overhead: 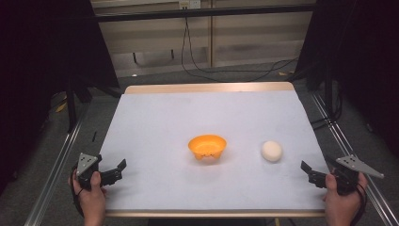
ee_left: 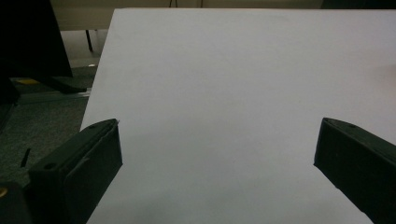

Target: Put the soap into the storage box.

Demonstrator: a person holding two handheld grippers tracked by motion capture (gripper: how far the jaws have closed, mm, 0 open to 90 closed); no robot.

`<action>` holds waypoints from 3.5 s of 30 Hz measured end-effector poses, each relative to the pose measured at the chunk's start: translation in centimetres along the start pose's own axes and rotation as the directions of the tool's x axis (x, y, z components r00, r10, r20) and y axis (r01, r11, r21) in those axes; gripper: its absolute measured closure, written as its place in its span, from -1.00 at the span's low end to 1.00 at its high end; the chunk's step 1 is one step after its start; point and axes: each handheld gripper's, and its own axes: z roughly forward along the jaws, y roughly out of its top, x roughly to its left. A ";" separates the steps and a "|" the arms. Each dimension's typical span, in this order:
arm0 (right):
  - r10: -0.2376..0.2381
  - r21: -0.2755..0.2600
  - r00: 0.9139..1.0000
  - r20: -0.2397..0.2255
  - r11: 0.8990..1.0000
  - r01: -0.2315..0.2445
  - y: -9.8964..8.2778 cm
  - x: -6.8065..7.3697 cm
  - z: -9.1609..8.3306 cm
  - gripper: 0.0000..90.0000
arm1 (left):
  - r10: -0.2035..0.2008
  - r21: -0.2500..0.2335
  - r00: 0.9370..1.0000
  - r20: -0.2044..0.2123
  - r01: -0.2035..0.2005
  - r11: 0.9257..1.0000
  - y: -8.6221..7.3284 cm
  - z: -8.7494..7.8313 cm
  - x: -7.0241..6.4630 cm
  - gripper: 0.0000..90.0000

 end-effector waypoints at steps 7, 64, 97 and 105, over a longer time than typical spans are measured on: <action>-0.021 0.028 1.000 0.019 0.999 0.021 0.1 0.2 0.3 -0.94 | -0.003 0.006 1.000 0.000 0.003 1.000 0.0 0.1 0.1 -0.99; -0.201 0.448 0.948 -0.246 0.844 0.295 5.9 4.1 6.2 -0.94 | -0.002 0.049 1.000 0.024 0.001 0.999 0.2 0.5 0.1 -0.98; -0.173 0.497 0.943 -0.283 0.815 0.298 7.7 7.1 10.1 -0.67 | -0.001 0.067 1.000 0.029 -0.001 0.998 0.3 0.6 0.3 -0.98; -0.180 0.521 0.947 -0.265 0.800 0.298 8.0 7.5 10.9 -0.52 | -0.006 0.069 0.999 0.034 0.003 0.998 0.3 0.7 0.3 -0.98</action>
